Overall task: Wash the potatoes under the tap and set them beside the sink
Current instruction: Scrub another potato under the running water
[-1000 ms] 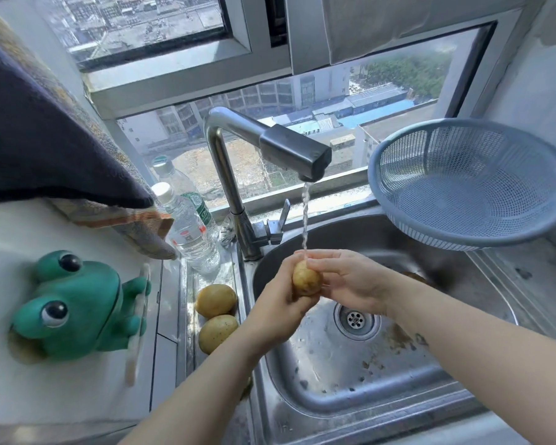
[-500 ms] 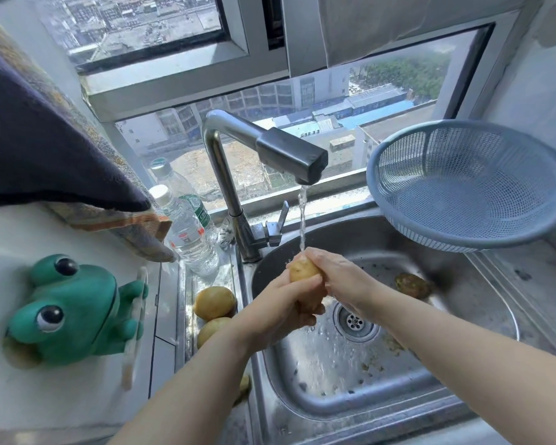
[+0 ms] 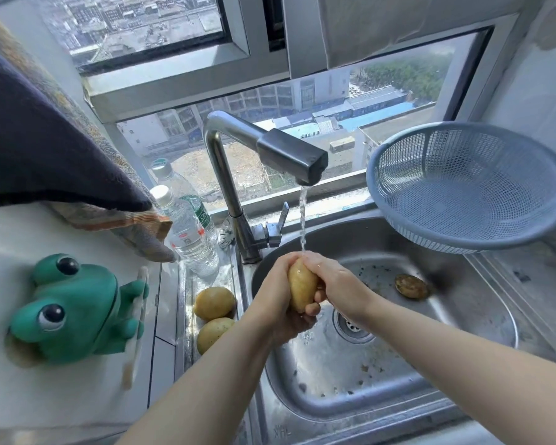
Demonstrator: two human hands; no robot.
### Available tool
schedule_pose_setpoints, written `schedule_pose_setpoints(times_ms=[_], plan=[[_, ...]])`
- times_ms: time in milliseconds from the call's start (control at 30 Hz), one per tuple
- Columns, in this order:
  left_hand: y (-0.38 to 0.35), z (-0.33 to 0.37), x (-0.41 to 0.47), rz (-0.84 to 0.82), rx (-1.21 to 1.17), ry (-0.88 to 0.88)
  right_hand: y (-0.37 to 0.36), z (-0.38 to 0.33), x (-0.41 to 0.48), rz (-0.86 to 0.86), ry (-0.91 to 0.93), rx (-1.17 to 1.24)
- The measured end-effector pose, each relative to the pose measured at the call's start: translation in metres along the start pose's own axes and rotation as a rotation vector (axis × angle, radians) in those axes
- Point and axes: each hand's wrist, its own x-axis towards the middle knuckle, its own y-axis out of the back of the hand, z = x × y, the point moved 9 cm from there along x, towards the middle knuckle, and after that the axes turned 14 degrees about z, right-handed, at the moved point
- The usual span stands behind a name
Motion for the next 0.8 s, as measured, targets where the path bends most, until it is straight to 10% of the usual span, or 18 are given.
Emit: schedule_pose_setpoints(times_ms=[233,500,800], plan=[[0.006,0.001,0.006,0.005,0.032,0.047,-0.001,-0.007,-0.001,0.043,-0.002,-0.018],[0.009,0.009,0.003,-0.047,0.138,-0.039,-0.008,0.021,-0.001,0.244,-0.426,0.541],[0.015,-0.004,0.002,-0.054,-0.126,0.187,-0.007,-0.002,-0.004,-0.009,-0.064,0.105]])
